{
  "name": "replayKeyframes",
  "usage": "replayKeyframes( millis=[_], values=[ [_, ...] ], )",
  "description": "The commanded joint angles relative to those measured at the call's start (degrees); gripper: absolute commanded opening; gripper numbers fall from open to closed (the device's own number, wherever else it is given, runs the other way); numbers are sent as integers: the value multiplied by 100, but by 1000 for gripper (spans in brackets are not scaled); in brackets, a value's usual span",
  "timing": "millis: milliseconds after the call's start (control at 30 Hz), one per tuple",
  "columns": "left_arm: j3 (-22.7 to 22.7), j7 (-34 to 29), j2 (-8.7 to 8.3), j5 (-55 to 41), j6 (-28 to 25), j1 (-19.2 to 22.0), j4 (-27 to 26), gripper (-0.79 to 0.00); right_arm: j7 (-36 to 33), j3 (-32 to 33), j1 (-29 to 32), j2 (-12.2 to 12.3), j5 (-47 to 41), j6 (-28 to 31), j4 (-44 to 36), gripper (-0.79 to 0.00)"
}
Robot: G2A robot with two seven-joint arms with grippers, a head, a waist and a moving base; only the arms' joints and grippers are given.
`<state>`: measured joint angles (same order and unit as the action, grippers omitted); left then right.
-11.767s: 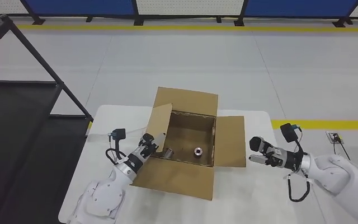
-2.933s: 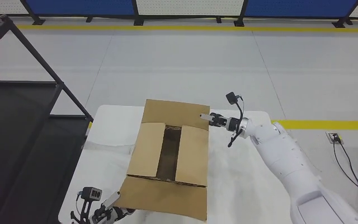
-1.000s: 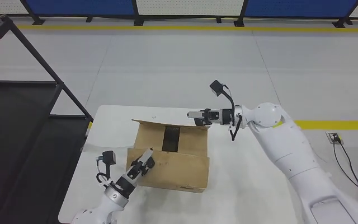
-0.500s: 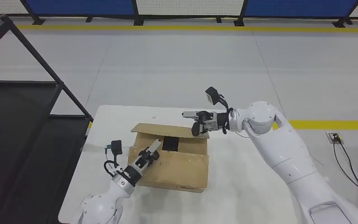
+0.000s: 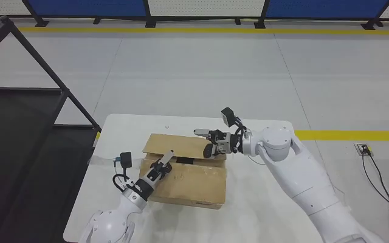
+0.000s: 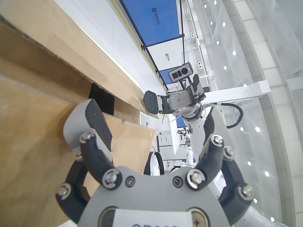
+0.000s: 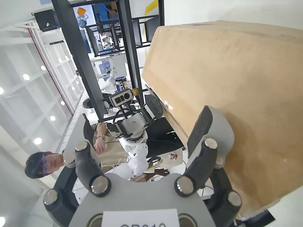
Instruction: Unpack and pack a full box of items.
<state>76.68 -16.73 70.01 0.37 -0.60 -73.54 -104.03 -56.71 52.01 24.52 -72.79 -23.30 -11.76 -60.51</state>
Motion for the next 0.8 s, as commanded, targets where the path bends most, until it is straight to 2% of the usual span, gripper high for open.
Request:
replayKeyframes(
  millis=[0, 133, 433, 600, 767],
  values=[
    [-42, 100, 12, 58, 35, 46, 52, 0, 113, 104, 175, 32, -96, -265, -135, 0],
    [-155, 246, 39, 144, 19, 114, 141, 0, 279, 238, 437, 63, -319, -720, -325, 0],
    [-284, 417, 74, 426, 86, 231, 230, 0, 356, 366, 761, 108, -439, -984, -593, 0],
    [-187, 527, 98, 101, 13, 240, 204, 0, 397, 297, 898, 143, 28, -520, -811, 0],
    [237, 721, 103, -575, -99, 112, 47, 0, 322, 352, 1039, 188, 288, 17, -861, 0]
  ],
)
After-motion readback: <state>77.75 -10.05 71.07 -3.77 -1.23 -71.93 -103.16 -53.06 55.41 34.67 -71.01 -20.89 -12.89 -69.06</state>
